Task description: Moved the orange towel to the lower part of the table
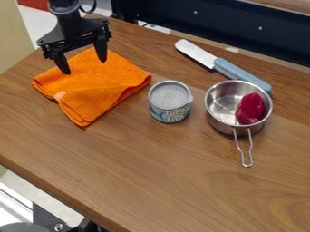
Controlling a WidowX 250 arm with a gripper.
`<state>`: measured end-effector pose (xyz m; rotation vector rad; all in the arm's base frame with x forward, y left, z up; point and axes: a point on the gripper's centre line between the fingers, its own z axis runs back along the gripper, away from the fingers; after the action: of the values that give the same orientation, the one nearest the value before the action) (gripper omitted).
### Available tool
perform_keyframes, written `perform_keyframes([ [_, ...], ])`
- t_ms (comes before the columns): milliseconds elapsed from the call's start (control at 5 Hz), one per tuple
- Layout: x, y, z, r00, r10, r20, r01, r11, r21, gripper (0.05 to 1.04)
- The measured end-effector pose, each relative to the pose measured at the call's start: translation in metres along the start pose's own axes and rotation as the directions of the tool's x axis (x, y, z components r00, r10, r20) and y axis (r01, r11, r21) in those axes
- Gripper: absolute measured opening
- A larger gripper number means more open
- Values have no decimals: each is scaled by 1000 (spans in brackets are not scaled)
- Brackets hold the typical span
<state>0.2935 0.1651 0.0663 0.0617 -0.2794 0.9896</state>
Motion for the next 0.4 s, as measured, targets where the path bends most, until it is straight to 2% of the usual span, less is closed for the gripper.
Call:
perform_keyframes([
  [200, 16, -2, -18, 995, 97, 21, -97, 995, 10, 698],
  [400, 19, -2, -31, 980, 196, 35, -196, 980, 15, 408],
])
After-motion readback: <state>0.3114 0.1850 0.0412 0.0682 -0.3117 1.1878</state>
